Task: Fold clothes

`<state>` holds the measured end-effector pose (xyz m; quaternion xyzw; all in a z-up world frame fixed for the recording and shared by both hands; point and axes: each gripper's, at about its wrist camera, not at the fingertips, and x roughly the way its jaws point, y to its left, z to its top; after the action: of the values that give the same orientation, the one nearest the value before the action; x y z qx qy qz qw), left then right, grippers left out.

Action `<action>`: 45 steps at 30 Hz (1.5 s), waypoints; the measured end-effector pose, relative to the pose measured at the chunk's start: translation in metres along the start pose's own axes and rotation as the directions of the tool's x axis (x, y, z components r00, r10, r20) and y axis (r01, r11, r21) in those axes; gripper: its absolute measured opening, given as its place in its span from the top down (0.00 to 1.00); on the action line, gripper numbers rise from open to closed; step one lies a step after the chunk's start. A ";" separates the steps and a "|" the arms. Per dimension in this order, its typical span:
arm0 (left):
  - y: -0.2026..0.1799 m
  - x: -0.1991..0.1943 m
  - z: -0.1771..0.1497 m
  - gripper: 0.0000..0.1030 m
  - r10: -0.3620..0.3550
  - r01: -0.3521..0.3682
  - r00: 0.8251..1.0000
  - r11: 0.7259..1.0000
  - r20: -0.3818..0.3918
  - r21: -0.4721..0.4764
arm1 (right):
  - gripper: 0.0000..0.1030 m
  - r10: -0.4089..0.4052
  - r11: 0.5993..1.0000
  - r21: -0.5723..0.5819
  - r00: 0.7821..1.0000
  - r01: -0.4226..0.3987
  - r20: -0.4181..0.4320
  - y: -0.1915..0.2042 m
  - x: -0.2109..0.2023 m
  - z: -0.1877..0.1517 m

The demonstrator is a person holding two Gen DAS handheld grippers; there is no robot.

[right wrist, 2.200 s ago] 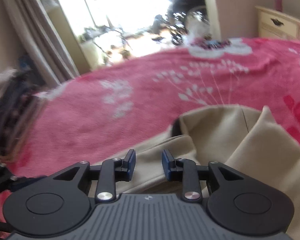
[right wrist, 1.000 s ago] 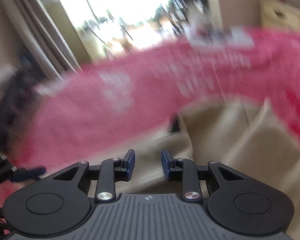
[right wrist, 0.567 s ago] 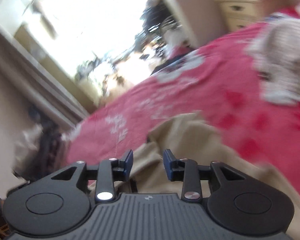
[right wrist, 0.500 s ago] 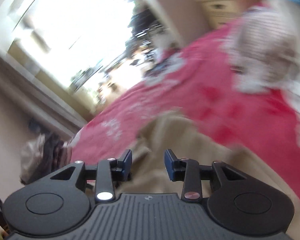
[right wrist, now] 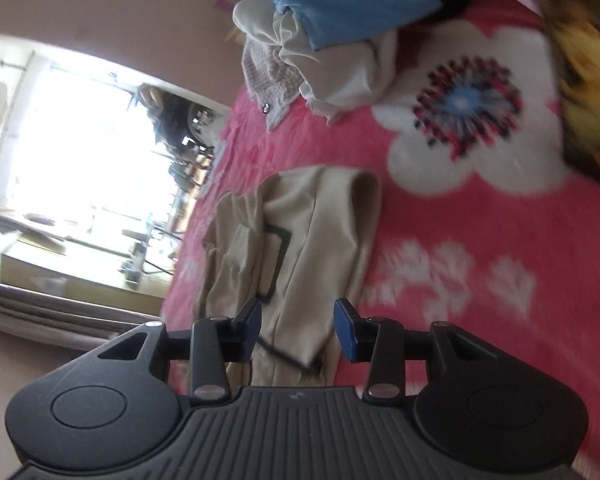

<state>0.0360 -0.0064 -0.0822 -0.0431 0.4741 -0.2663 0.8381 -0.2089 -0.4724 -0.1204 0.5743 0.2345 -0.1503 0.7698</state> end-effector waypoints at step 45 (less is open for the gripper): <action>-0.007 0.090 -0.073 0.39 -0.253 0.152 0.942 0.907 -0.220 -0.392 | 0.52 -0.052 0.989 -0.137 0.999 0.053 0.013 0.004 -0.004 -0.057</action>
<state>0.0101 -0.0428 -0.1891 -0.2133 0.6168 -0.2621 0.7109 -0.2214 -0.4172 -0.1282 0.5127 0.2557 -0.1567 0.8045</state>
